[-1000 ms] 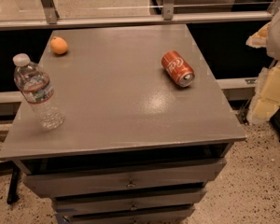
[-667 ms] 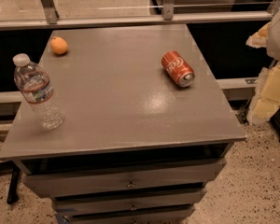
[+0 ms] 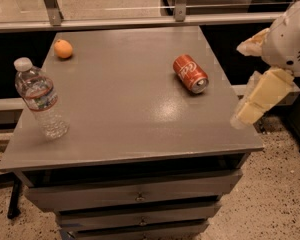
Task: Move water bottle near orange
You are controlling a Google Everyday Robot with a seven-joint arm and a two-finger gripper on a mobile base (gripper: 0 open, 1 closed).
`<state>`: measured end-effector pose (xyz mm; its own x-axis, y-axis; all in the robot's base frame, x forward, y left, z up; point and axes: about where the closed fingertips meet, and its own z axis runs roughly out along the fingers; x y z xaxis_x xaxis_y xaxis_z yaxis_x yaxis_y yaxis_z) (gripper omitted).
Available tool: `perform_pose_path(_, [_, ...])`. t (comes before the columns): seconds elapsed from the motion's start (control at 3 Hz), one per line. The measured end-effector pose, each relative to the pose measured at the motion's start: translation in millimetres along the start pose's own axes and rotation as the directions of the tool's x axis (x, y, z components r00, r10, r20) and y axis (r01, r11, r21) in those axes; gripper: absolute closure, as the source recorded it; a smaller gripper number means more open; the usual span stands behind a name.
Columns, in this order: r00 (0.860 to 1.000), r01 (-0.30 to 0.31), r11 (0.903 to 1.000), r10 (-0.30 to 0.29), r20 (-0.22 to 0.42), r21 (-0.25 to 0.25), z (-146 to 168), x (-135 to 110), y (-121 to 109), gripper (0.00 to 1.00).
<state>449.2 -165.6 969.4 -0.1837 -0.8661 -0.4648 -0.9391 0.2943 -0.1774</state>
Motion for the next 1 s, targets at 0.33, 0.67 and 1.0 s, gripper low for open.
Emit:
perform_pose_path(0.33, [0.984, -0.024, 0.999, 0.03, 0.175, -0.037, 19.6, -45.6, 11.2, 0.0])
perform_pose_path(0.67, [0.976, -0.026, 0.999, 0.033, 0.214, -0.036, 15.5, -59.2, 13.5, 0.0])
perform_pose_path(1.0, [0.976, -0.026, 0.999, 0.033, 0.214, -0.035, 15.5, -59.2, 13.5, 0.0])
